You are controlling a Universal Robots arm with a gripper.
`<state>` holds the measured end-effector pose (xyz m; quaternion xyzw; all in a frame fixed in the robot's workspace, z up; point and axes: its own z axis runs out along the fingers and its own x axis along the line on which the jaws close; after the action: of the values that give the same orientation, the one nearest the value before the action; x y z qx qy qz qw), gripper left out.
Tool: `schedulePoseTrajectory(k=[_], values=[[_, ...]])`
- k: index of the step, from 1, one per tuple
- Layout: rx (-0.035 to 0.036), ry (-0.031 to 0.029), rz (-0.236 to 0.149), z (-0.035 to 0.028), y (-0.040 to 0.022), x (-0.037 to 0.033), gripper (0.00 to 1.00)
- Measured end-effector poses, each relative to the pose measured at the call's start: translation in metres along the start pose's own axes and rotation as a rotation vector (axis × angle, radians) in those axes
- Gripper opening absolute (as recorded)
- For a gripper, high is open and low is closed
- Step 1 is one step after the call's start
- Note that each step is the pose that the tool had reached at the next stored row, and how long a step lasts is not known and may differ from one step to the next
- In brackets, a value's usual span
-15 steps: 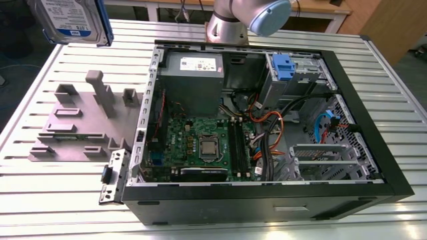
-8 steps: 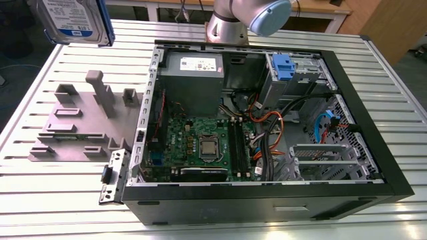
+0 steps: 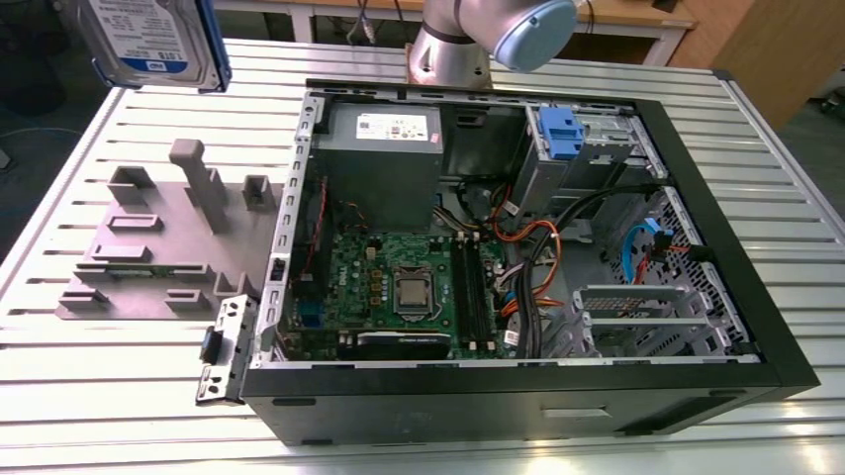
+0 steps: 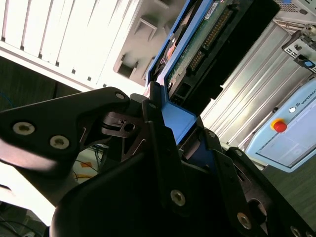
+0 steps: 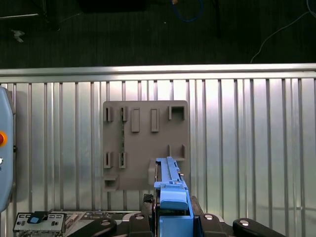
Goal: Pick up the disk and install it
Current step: 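Pick up the disk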
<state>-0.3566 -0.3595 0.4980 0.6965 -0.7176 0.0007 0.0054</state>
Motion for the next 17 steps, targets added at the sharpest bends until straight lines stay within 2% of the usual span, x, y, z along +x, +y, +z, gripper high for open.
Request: schedulePoseTrajectory(k=[17], values=[[0.0000,0.0000,0.000,0.0003,-0.0081,-0.0002,0.36]])
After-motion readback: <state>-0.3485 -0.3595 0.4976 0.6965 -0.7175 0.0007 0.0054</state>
